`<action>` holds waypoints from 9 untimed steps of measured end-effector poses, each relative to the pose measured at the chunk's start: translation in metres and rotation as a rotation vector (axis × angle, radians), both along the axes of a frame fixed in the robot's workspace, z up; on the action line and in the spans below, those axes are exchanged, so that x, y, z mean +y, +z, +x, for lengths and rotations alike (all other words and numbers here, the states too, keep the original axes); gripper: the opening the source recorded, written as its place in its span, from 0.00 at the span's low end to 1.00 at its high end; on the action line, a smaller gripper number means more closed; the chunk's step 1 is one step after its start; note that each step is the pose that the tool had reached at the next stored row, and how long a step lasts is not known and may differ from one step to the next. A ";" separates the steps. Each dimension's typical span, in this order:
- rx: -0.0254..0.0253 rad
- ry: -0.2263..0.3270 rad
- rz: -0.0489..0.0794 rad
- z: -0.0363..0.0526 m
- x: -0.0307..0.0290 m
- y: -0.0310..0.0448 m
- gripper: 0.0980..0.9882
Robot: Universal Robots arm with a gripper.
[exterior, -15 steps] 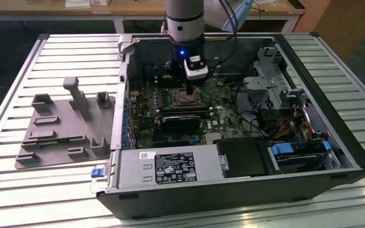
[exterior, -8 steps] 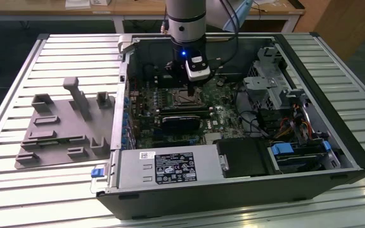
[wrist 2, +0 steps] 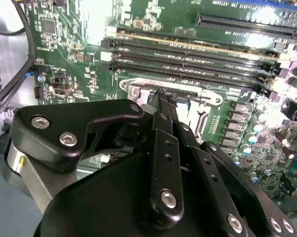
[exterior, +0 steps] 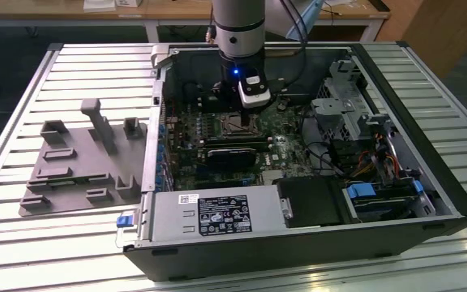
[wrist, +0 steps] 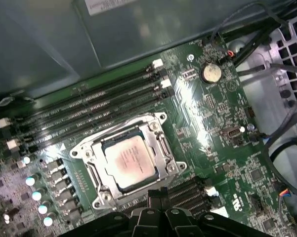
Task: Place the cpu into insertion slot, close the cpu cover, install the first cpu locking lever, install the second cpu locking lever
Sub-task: 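Install the second cpu locking lever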
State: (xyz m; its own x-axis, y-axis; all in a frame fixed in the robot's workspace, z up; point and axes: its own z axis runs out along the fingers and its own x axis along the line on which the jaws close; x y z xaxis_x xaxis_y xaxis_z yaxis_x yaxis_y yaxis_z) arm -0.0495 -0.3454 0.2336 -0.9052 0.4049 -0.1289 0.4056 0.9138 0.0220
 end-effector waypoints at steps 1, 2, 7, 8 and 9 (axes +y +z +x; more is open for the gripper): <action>0.0000 0.000 0.000 0.0000 -0.0016 0.0000 0.00; -0.0001 0.000 0.000 0.0000 -0.0034 0.0000 0.00; 0.0000 0.006 0.000 -0.0003 -0.0113 -0.0001 0.00; 0.0000 0.010 0.001 -0.0006 -0.0121 -0.0003 0.00; 0.0000 0.014 0.001 -0.0010 -0.0126 -0.0005 0.00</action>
State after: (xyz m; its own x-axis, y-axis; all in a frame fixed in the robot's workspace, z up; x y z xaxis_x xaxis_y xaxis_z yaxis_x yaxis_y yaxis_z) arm -0.0505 -0.3580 0.2330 -0.9109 0.3921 -0.1284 0.3925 0.9195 0.0232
